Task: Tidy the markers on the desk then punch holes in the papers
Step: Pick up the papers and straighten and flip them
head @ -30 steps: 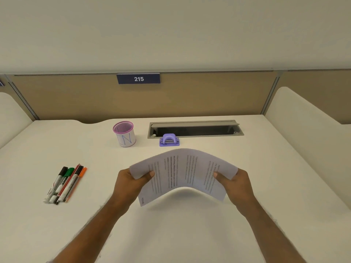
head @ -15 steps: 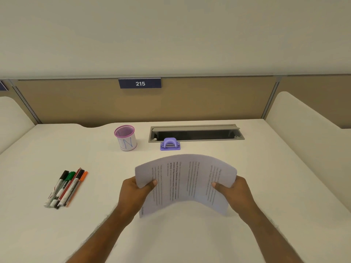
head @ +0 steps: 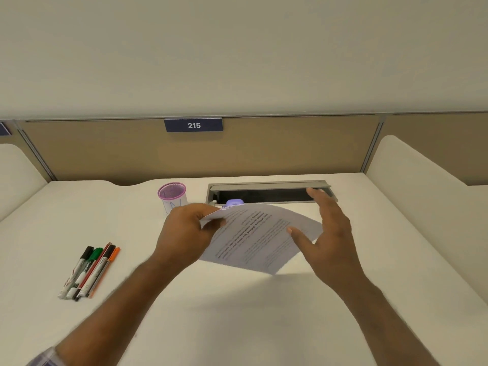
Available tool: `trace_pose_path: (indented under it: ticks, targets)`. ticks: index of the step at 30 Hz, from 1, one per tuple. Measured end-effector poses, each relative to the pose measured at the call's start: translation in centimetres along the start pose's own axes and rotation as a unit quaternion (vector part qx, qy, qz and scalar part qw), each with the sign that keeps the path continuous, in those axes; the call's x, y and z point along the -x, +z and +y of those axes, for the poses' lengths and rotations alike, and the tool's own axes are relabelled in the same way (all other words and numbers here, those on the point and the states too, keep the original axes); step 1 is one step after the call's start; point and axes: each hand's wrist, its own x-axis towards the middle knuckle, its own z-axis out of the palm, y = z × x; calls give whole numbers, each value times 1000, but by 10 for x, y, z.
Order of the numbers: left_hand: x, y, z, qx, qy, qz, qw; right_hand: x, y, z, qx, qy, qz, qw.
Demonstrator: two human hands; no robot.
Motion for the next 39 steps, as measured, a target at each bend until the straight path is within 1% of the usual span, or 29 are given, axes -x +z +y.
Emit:
trace_pose_path:
  ticks: [2,4,5,7,9,15,16,18,19,22,23,24,25,26,28,30,32,33,35,37,39]
  targets:
    - [-4,-5,11,-32,21,-4,999,2,4,-10,20,-74,20,997]
    - [-6,-9,22,-82,44,-7,996,4,11,-13,36,-118,42,991]
    - [-7,-11,27,-106,58,-6,993,5,14,-14,33,-116,43,992]
    - [-7,-14,36,-124,79,-5,989,7,21,-13,13,-81,31,996]
    - [-7,-14,44,-123,96,-6,988,8,27,-10,-12,-58,25,998]
    - [-12,-11,54,-129,129,3,983,10,30,-11,-119,-32,16,992]
    - [-11,-10,53,-123,137,21,983,10,29,-12,-132,-24,19,991]
    - [-10,-8,48,-123,154,80,977,9,26,-12,-162,-6,29,986]
    - [-9,-8,43,-122,148,104,976,8,25,-11,-177,8,34,984]
    - [-3,-11,26,-52,107,189,975,4,21,-2,-215,57,51,974]
    - [2,-11,21,-23,86,212,973,3,20,0,-233,75,52,968]
    - [5,-9,17,12,58,218,974,2,19,2,-251,93,52,962]
    - [7,-6,12,59,18,206,977,1,18,3,-272,107,52,955]
    - [6,-3,6,118,-31,176,977,0,17,3,-293,121,52,947]
    - [3,1,-8,242,-115,86,960,-2,16,2,-337,145,47,929]
    - [-1,1,-19,358,-143,-15,922,-1,15,1,-354,166,27,920]
    - [2,3,-18,417,-128,-92,895,0,17,1,-345,184,-1,920]
    - [4,4,-15,423,-129,-106,891,1,18,1,-342,191,-9,920]
    - [8,6,-10,424,-152,-94,888,2,21,0,-342,196,-11,919]
    - [9,8,-8,415,-161,-75,892,3,22,0,-335,189,-2,923]
    - [9,10,-5,400,-149,-49,903,5,23,-2,-318,163,10,934]
